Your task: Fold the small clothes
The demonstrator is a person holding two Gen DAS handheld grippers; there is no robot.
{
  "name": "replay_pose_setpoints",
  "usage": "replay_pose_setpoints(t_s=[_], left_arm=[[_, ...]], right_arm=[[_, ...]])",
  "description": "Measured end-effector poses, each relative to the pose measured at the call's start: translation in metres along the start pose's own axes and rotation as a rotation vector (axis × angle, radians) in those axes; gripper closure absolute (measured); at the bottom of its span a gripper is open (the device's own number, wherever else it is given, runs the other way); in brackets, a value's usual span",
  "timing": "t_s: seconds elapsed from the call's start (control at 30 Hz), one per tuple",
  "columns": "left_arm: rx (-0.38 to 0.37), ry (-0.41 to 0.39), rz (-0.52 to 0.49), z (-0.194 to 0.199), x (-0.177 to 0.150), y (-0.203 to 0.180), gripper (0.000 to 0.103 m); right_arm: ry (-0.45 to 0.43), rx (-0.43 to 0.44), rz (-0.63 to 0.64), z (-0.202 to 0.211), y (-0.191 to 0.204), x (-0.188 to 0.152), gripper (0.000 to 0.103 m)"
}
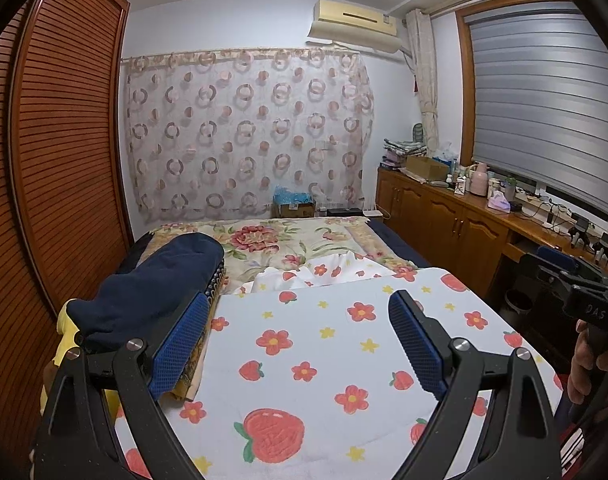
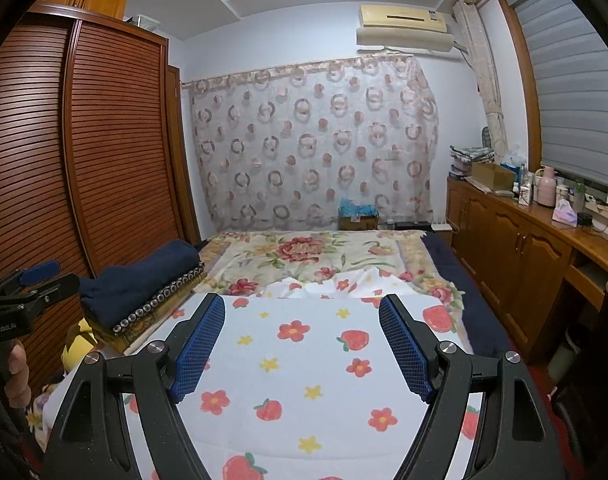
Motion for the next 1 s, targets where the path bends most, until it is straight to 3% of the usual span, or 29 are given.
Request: replay_pose_setpoints(t_s=[1.0], left_arm=[[-0.003, 0.005, 0.004, -0.005, -0.004, 0.003, 0.011]], right_arm=[[0.003, 0.003, 0.012, -0.004, -0.023, 0.005, 0.022]])
Point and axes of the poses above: each gripper's, at about its wrist camera, not at the fingertips, and z roughly against the way its jaws point, y to its left, x to its top, the point moved 7 cm from there along -z, roughly the way its jaws point, and after that the axes turned 5 degrees about -z, right-handed, at the moved point
